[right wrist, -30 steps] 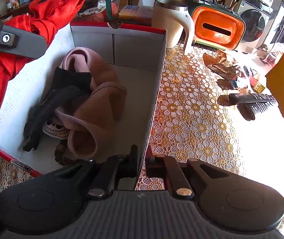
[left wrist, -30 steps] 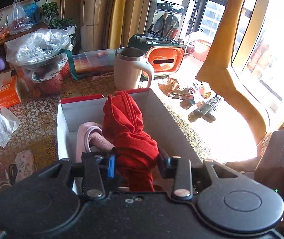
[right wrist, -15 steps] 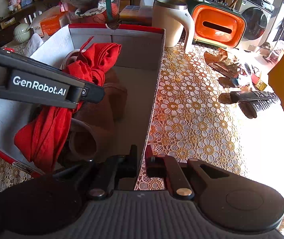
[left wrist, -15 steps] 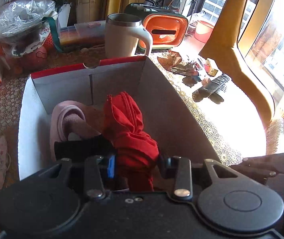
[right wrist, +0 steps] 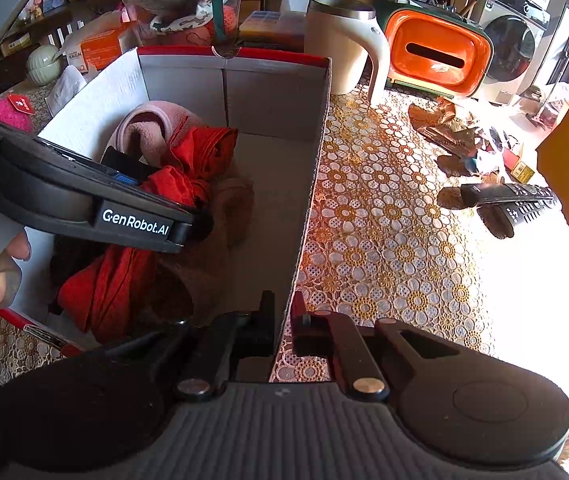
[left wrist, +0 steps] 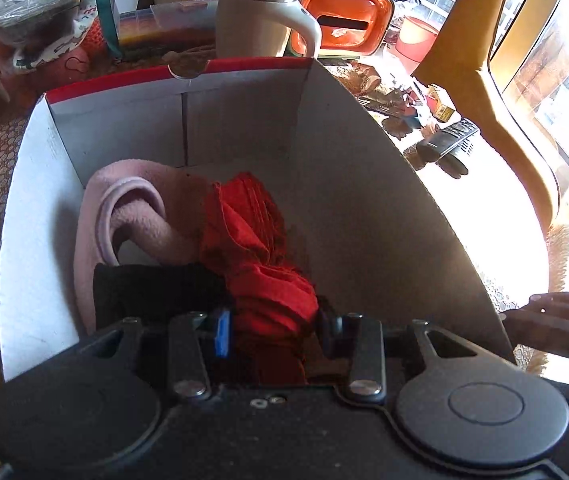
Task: Organize objects
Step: 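Lower the red umbrella into the shoebox and open the left tool, then move the left tool to the blue tissue packet on the table, then close the left tool on the blue tissue packet, then lift the blue tissue packet with the left tool and carry it over the shoebox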
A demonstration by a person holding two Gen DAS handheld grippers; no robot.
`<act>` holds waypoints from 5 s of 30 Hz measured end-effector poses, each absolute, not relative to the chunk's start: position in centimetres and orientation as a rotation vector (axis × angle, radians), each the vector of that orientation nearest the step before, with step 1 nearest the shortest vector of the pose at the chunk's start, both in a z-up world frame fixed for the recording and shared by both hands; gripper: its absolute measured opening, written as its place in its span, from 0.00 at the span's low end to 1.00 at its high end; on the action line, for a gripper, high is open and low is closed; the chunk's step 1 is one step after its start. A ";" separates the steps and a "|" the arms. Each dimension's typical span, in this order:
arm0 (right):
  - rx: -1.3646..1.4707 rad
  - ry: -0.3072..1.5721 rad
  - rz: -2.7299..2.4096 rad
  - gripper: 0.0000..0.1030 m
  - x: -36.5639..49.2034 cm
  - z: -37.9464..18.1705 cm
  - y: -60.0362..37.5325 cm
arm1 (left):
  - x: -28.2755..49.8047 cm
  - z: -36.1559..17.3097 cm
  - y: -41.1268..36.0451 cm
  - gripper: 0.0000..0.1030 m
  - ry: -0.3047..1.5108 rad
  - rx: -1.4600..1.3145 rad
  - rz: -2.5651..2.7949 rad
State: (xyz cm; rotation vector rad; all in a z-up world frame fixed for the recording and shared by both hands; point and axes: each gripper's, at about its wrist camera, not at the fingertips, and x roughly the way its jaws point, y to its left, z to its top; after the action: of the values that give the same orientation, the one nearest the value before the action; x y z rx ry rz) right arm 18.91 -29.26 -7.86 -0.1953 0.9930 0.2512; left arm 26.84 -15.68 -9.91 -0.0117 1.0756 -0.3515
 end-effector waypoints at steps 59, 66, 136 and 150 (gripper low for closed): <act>-0.281 1.015 0.172 0.07 18.8 -8.2 -27.4 | 14.2 -2.0 6.2 0.92 0.844 -0.102 0.000; -0.283 1.019 0.164 0.07 18.9 -8.2 -27.4 | 14.6 -2.7 9.6 0.99 0.851 -0.143 0.112; -0.272 1.024 0.176 0.08 18.6 -8.2 -27.1 | 14.9 -2.9 7.5 0.51 0.910 -0.148 0.097; -0.253 1.014 0.191 0.08 18.3 -8.1 -27.3 | 16.0 -0.3 -0.2 0.50 0.875 -0.078 -0.063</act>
State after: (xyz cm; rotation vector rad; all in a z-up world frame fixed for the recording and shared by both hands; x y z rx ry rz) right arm 18.30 -27.27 -8.07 -0.2527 1.0144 0.1910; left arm 16.00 -0.19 -0.31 -0.0783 0.8751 -0.0627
